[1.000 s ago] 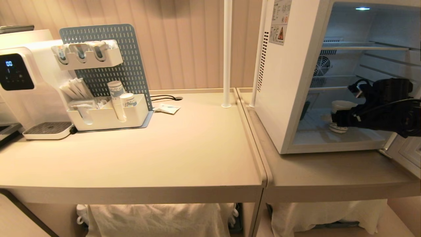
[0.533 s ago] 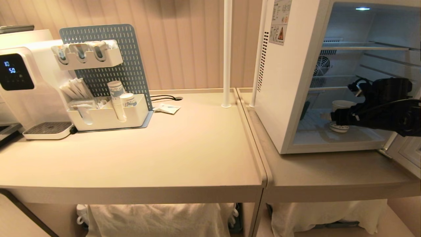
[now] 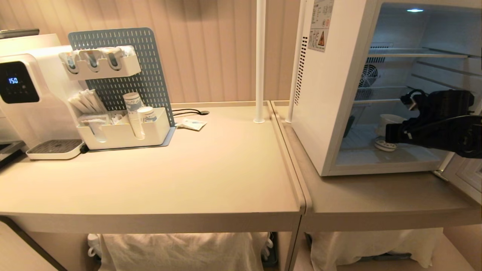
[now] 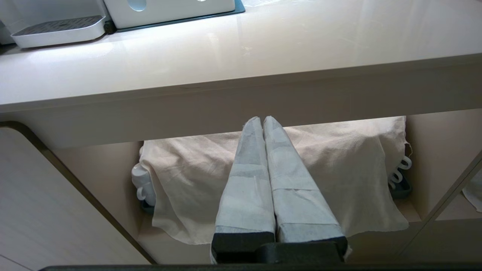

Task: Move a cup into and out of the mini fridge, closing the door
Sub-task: Take the paper cup out of the freezer

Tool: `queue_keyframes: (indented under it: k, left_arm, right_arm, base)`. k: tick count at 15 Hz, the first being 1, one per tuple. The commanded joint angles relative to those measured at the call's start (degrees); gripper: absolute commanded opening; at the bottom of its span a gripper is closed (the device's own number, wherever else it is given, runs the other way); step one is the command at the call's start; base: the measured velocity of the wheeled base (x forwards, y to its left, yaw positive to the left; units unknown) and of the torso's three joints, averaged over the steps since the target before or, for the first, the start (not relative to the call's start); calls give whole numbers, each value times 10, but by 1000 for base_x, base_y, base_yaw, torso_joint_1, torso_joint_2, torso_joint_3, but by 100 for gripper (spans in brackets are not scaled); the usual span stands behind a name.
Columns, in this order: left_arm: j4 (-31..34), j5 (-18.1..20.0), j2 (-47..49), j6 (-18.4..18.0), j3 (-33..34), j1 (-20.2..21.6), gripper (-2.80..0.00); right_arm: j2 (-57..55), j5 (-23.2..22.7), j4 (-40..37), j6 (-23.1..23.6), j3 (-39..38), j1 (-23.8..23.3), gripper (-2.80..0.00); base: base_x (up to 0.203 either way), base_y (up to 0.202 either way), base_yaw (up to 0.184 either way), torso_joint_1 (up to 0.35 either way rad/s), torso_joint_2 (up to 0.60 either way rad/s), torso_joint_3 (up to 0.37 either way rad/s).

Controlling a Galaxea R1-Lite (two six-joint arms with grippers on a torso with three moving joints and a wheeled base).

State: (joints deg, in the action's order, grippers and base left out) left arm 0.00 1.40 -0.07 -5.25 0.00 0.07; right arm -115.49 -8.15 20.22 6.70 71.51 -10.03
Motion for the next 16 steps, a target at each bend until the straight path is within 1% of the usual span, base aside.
queue_keyframes:
  k: [1,8,11,12,13,16]
  left_arm:
    - [0,0,1,0,0,0,-280]
    - [0,0,0,0,0,0,-280]
    - [0,0,0,0,0,0,-280]
    - [0,0,0,0,0,0,-280]
    - [0,0,0,0,0,0,-280]
    - [0,0,0,0,0,0,-280]
  right_arm:
    - [9,0,0,0,-12,0,-280]
    - [36,-2,-2,1,-17,0,-280]
    - [81,-1,-43,0,-17,-1,-280]
    - [102,0,-74,0,-18,0,-280]
    - [125,-1,-122,1,-18,0,-280]
    - [214,-6,-327,9,-19,5,-280]
  base:
    - [0,0,0,0,0,0]
    - [0,0,0,0,0,0]
    - [0,0,0,0,0,0]
    - [0,0,0,0,0,0]
    - [0,0,0,0,0,0]
    - [0,0,0,0,0,0]
